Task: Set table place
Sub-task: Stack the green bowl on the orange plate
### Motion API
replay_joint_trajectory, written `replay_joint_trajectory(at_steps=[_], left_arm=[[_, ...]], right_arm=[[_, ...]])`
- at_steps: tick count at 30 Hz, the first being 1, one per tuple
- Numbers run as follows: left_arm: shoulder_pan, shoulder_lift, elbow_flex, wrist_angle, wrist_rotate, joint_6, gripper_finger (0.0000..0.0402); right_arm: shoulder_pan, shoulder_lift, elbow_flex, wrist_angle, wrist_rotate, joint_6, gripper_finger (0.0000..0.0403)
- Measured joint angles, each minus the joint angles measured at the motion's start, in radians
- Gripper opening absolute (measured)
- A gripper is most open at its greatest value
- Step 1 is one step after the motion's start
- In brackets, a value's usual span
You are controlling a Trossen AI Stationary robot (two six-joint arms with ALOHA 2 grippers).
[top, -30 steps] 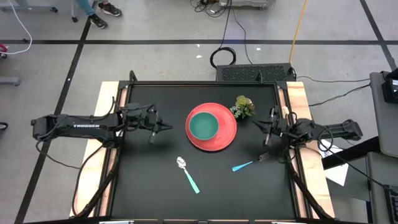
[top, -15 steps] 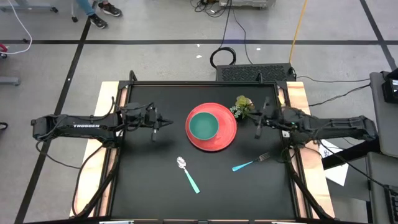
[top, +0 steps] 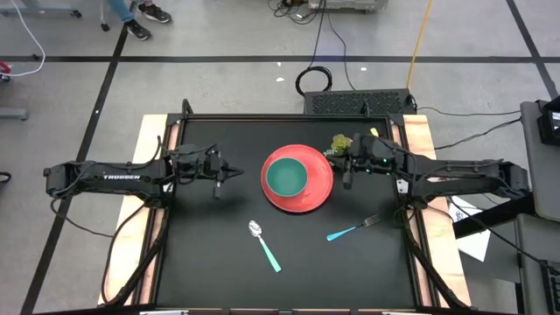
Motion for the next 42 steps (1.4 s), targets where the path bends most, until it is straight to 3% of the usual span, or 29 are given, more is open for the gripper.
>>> replay_joint_trajectory(at_steps=[9, 16, 21, 29, 37, 42], left_arm=[[0.000, 0.000, 0.000, 0.000, -0.008, 0.021, 0.0003], [0.000, 0.000, 0.000, 0.003, -0.009, 0.021, 0.0003], [0.000, 0.000, 0.000, 0.002, -0.009, 0.021, 0.0003], [0.000, 0.000, 0.000, 0.000, -0.009, 0.021, 0.0003], [0.000, 0.000, 0.000, -0.001, -0.009, 0.016, 0.0003], [0.000, 0.000, 0.000, -0.001, -0.009, 0.021, 0.0003]], right_arm=[[-0.012, 0.079, 0.000, 0.132, -0.016, -0.020, 0.0000], [-0.042, 0.190, 0.042, 0.210, -0.091, 0.003, 0.0000], [-0.052, 0.286, 0.119, 0.172, -0.168, 0.000, 0.0000], [-0.052, 0.426, 0.281, 0.016, -0.170, -0.007, 0.0000], [-0.064, 0.453, 0.331, -0.024, -0.190, -0.003, 0.0000], [-0.098, 0.453, 0.417, -0.178, -0.244, 0.012, 0.0000]])
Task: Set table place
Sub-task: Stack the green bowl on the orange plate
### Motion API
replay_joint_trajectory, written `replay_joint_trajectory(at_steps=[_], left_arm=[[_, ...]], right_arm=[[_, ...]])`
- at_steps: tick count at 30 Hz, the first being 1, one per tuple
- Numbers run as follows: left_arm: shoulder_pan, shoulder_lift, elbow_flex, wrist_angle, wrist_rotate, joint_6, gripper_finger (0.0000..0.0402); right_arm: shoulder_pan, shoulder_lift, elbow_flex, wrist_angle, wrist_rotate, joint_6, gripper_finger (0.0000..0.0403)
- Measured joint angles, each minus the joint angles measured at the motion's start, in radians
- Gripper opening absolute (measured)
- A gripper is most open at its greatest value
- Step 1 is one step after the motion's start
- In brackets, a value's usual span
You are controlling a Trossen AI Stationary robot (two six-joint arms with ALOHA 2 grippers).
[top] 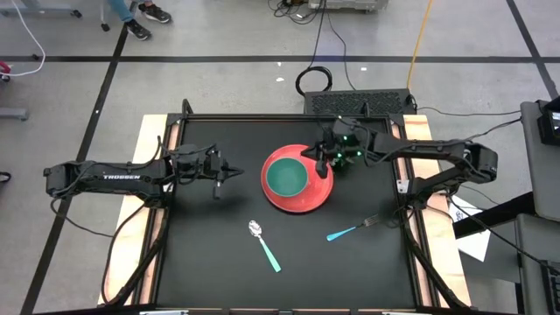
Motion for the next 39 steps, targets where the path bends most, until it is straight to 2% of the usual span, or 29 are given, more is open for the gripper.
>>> replay_joint_trajectory(at_steps=[8, 15, 27, 32, 39], left_arm=[[0.000, 0.000, 0.000, 0.001, 0.000, 0.002, 0.0003], [0.000, 0.000, 0.000, 0.000, 0.000, -0.005, 0.0003], [0.000, 0.000, 0.000, -0.008, 0.000, -0.001, 0.0003], [0.000, 0.000, 0.000, -0.009, 0.000, -0.003, 0.0003], [0.000, 0.000, 0.000, -0.025, 0.000, -0.001, 0.0003]], right_arm=[[-0.018, 0.067, 0.173, -0.275, -0.004, -0.016, 0.0000], [-0.018, 0.227, 0.301, -0.399, -0.076, -0.016, 0.0000], [-0.018, 0.390, 0.572, -0.635, -0.080, -0.085, 0.0000], [-0.018, 0.423, 0.599, -0.694, -0.080, -0.083, 0.0012], [-0.018, 0.423, 0.600, -0.698, -0.080, -0.074, 0.0060]])
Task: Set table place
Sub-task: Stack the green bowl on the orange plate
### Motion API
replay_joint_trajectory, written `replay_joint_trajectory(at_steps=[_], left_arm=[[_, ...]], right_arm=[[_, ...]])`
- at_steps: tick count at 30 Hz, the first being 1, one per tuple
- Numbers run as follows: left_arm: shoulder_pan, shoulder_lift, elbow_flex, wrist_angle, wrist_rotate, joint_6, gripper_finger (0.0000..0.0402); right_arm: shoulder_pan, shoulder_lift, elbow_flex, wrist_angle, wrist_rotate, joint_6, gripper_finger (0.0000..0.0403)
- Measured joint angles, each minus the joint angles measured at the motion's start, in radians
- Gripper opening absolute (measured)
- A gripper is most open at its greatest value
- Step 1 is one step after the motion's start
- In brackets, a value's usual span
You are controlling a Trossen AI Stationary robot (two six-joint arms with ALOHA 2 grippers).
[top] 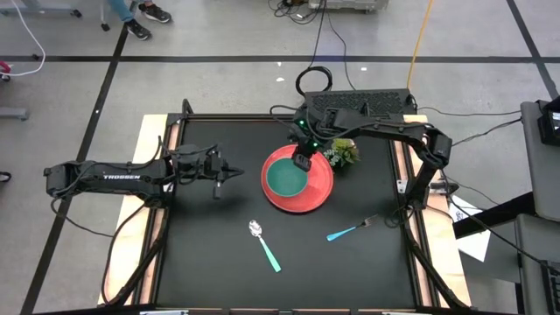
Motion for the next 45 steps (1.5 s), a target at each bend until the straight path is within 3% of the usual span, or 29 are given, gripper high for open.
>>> replay_joint_trajectory(at_steps=[9, 13, 18, 45], left_arm=[[0.000, 0.000, 0.000, 0.000, 0.000, 0.001, 0.0003], [0.000, 0.000, 0.000, 0.000, 0.000, 0.001, 0.0003], [0.000, 0.000, 0.000, 0.000, 0.000, 0.001, 0.0003], [0.000, 0.000, 0.000, -0.007, 0.000, 0.003, 0.0003]], right_arm=[[-0.001, 0.000, 0.000, -0.036, 0.000, 0.032, 0.0170], [-0.001, 0.003, 0.000, -0.066, 0.018, 0.032, 0.0197], [-0.009, 0.014, 0.000, -0.126, 0.113, 0.008, 0.0203], [0.008, 0.069, 0.000, -0.117, 0.154, 0.042, 0.0203]])
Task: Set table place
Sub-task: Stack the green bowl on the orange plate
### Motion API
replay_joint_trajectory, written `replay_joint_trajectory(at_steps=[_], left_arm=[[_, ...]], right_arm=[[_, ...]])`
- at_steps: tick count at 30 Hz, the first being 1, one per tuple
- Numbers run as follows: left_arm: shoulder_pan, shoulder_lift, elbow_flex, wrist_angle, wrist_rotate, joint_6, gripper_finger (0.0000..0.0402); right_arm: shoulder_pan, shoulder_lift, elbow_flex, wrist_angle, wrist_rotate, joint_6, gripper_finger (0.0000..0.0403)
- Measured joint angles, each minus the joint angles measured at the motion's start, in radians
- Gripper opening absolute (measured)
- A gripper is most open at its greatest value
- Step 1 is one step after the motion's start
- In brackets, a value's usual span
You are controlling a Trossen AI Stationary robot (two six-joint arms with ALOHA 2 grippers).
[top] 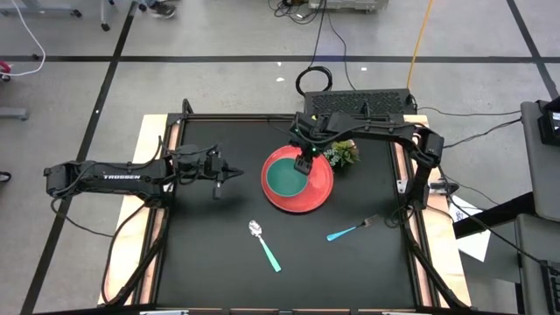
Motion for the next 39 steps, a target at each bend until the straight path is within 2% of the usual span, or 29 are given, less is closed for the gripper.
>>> replay_joint_trajectory(at_steps=[7, 27, 39], left_arm=[[0.000, 0.000, 0.000, 0.000, 0.000, -0.002, 0.0003], [0.000, 0.000, 0.000, 0.001, 0.000, -0.002, 0.0003], [0.000, 0.000, 0.000, 0.002, 0.000, -0.002, 0.0003]], right_arm=[[0.005, 0.000, -0.001, -0.015, 0.009, 0.006, 0.0203], [0.019, 0.000, -0.125, 0.096, 0.008, -0.010, 0.0203], [0.041, 0.000, -0.128, 0.156, 0.005, 0.008, 0.0200]])
